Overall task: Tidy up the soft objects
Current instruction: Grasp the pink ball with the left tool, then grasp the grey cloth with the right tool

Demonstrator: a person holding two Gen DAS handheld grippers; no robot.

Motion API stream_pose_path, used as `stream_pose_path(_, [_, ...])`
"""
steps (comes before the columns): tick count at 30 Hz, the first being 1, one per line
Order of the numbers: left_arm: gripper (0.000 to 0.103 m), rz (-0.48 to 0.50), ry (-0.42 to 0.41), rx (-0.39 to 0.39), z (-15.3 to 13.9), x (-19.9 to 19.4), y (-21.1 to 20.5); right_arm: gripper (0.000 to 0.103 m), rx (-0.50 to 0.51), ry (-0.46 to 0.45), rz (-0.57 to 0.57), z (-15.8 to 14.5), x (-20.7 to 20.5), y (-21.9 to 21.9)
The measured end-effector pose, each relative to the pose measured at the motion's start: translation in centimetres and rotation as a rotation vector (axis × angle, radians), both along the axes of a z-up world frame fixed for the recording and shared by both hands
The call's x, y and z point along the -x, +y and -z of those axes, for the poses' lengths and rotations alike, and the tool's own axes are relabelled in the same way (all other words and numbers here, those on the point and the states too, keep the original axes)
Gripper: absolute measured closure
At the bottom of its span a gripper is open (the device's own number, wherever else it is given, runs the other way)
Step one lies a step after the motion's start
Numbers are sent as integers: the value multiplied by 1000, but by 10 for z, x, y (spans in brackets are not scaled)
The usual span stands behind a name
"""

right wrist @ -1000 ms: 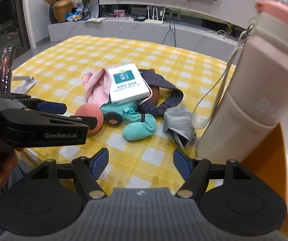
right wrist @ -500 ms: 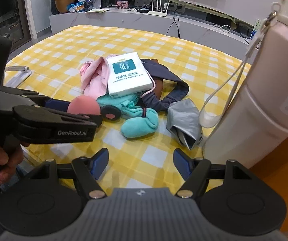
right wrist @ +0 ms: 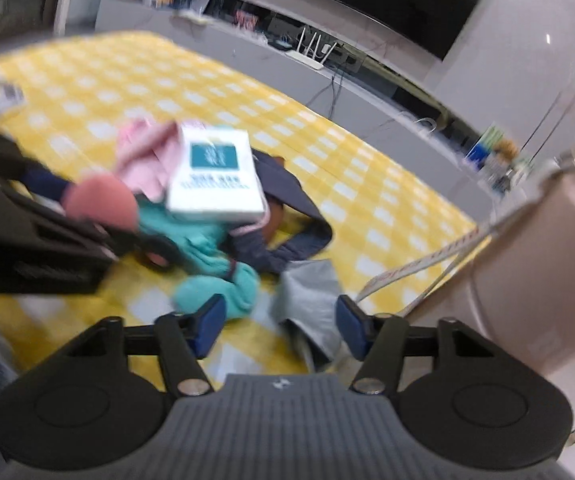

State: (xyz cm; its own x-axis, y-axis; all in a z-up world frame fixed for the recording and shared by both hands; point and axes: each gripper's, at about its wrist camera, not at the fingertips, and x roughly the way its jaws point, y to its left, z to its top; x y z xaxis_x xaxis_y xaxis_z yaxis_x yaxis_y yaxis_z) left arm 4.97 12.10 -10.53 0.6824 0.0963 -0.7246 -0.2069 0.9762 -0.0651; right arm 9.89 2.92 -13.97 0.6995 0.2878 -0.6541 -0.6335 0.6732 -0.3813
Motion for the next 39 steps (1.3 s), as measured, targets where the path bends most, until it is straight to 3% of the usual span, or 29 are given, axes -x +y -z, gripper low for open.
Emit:
stream_pose_path(8, [48,31,-4,-2,-3,0,-8,63,100,-42,24,28,-17,5])
stream_pose_path(12, [48,37,-2,-4,-3,1,-11,65,138,-74,23,38,-17,9])
stream_pose_path(14, [48,39,-5,-3,-4,2,-12,88,178,-87,17,42,-16,13])
stream_pose_path(17, [48,47,-12,-4,-7,5,-15,103,173,-58,26,41,-17,11])
stream_pose_path(23, [48,56,-30,-11,-15,12,-19,103,127,-86,34,18,-5,3])
stream_pose_path(32, [48,60,-85,-18,-38,28,-27,103,-75,-49,42,-42,24,-29])
stream_pose_path(39, [48,94,-127,-10,-57,41,-39,103,-260,73,73,-79,46,-69])
